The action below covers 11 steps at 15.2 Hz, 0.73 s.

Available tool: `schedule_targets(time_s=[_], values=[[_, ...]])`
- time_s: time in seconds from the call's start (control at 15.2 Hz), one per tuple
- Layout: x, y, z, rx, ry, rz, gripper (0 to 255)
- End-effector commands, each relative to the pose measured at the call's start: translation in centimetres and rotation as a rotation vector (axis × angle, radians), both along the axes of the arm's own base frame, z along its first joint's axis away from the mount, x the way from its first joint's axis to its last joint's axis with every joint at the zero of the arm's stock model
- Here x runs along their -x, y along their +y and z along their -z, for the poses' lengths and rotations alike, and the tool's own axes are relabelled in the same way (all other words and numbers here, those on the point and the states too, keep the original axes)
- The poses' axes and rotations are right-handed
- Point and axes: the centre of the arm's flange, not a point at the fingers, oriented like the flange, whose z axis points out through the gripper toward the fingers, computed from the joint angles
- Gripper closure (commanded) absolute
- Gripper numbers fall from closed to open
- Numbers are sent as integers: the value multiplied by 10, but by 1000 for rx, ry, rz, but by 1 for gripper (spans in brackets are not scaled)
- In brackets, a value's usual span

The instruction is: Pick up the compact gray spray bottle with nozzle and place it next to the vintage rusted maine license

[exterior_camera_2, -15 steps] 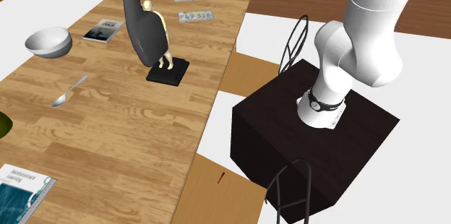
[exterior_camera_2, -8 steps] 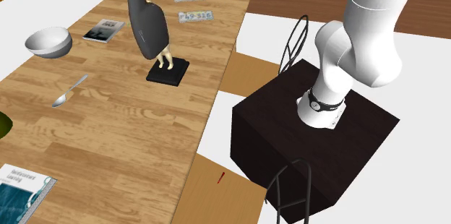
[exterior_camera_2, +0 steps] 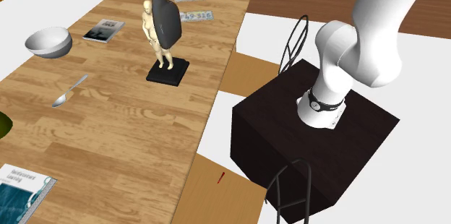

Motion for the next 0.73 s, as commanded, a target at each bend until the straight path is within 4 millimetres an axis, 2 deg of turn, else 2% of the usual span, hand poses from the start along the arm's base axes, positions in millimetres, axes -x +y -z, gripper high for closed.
schedule_targets(time_s=[0.0, 0.66], values=[[19, -13, 11, 0, 0, -2, 255], [115, -86, 64, 0, 0, -2, 255]])
